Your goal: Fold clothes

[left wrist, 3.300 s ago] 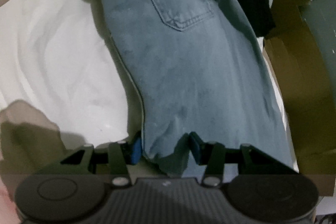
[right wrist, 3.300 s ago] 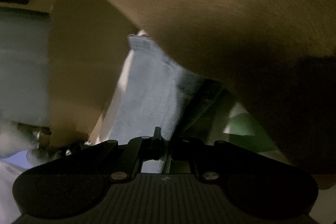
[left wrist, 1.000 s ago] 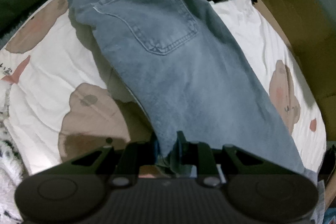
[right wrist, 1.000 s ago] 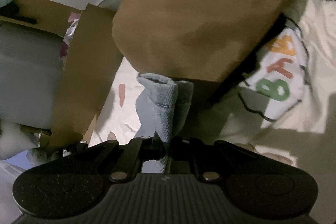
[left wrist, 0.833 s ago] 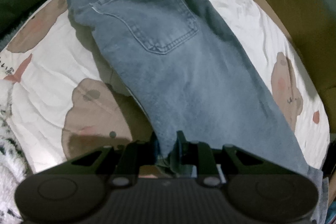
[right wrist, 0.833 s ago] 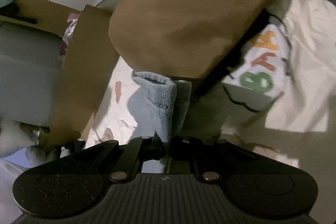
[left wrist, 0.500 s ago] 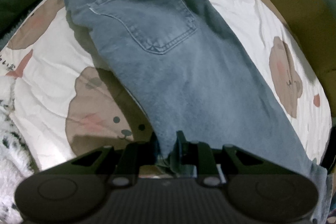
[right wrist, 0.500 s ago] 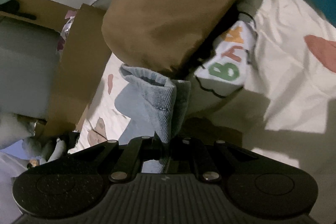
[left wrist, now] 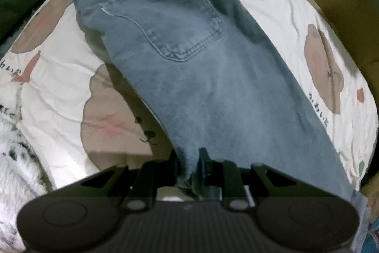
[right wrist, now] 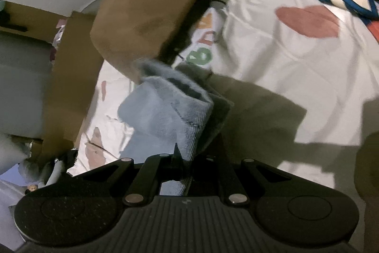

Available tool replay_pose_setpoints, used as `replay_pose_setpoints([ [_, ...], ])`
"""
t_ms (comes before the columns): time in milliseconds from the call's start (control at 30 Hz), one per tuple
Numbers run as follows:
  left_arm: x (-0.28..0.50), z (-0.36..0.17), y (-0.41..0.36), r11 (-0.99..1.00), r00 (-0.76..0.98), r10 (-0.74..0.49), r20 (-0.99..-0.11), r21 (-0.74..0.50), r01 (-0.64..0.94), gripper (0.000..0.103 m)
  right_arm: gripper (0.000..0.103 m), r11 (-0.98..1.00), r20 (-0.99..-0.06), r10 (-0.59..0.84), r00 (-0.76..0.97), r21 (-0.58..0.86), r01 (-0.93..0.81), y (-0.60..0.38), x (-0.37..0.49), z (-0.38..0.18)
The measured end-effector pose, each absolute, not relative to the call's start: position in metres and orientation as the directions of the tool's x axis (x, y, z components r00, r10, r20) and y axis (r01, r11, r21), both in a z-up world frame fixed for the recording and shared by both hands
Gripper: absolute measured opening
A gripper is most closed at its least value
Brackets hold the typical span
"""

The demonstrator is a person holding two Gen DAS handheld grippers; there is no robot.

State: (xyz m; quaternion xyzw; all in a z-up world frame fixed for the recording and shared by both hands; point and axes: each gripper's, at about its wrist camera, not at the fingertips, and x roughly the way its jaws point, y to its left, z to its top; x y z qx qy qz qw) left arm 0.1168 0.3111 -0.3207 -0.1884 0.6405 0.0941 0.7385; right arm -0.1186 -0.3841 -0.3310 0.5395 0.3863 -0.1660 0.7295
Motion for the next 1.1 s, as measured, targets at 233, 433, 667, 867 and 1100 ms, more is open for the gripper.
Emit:
replay_pose_setpoints([
  [233,0.124,-0.319,0.316,0.913,0.161,-0.105,-0.981,-0.159,-0.376,0.018,0.006,0.329,-0.759,0.164,0.63,0.644,0.691,-0.381,-0.131,-0.336],
  [433,0.129,-0.326,0.308,0.917,0.144,-0.086,-0.986,-0.135,-0.376,0.018,0.008,0.237,-0.73,0.146,0.668,0.682,0.692,-0.388,-0.138,-0.368],
  [667,0.12,-0.321,0.303,0.925,0.124,-0.066,-0.99,-0.107,-0.363,0.019,0.024,0.152,-0.674,0.118,0.729,0.738,0.658,-0.4,-0.145,-0.393],
  [867,0.121,-0.322,0.299,0.927,0.114,-0.046,-0.992,-0.085,-0.366,0.019,0.043,0.074,-0.658,0.109,0.745,0.753,0.654,-0.409,-0.151,-0.413],
  [1100,0.124,-0.319,0.297,0.928,0.103,-0.035,-0.994,-0.071,-0.367,0.019,0.043,0.069,-0.632,0.156,0.759,0.774,0.63,-0.418,-0.152,-0.436],
])
